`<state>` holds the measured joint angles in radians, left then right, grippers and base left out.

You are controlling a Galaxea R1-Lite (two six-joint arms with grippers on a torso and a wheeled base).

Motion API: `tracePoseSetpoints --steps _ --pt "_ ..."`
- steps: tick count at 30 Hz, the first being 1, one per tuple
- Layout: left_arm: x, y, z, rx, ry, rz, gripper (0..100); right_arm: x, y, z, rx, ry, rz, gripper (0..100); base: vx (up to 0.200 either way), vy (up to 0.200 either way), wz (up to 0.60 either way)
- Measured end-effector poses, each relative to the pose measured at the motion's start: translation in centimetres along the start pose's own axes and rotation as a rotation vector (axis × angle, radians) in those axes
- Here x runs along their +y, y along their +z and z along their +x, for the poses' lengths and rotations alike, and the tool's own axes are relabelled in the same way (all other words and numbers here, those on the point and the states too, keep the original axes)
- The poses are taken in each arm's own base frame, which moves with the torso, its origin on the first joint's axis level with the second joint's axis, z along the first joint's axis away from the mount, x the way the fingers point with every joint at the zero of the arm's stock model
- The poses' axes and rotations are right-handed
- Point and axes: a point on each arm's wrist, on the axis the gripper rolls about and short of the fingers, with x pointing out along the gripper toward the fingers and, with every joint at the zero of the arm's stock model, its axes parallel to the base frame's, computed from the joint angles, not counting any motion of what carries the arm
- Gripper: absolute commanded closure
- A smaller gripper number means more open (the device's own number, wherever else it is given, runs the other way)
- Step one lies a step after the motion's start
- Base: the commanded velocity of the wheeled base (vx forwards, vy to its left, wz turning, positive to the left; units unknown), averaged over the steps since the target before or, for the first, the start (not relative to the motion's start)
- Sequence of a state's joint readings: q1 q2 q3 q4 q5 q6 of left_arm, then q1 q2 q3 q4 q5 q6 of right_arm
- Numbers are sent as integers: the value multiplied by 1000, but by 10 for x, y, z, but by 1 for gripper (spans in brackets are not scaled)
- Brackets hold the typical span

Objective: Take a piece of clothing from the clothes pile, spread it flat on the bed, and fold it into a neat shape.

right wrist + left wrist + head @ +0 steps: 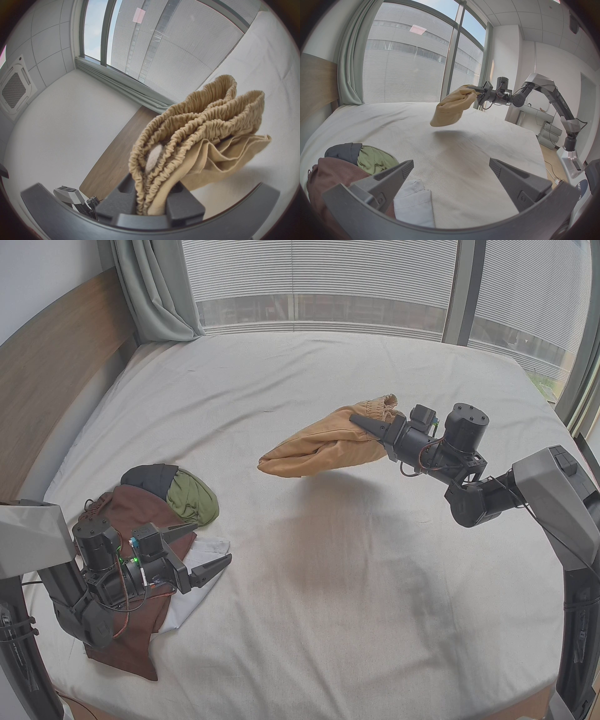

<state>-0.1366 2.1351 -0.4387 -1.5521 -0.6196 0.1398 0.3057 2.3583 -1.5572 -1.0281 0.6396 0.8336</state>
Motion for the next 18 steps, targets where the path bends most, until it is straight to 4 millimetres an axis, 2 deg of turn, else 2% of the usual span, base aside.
tracePoseSetpoints --steps 3,7,9,12,18 --pt "0 0 0 0 0 0 0 -5 -2 2 0 -4 1 100 0 0 0" --pt "0 0 0 1 0 -1 0 -21 -13 3 16 -25 16 100 0 0 0" --pt "0 -1 0 2 0 -1 0 -35 -27 1 37 -50 29 100 0 0 0" --pt "0 -1 0 3 1 -2 0 -46 -40 -3 61 -74 35 100 0 0 0" --pt "0 -1 -1 5 1 -3 0 -66 -76 -24 113 -133 59 100 0 0 0"
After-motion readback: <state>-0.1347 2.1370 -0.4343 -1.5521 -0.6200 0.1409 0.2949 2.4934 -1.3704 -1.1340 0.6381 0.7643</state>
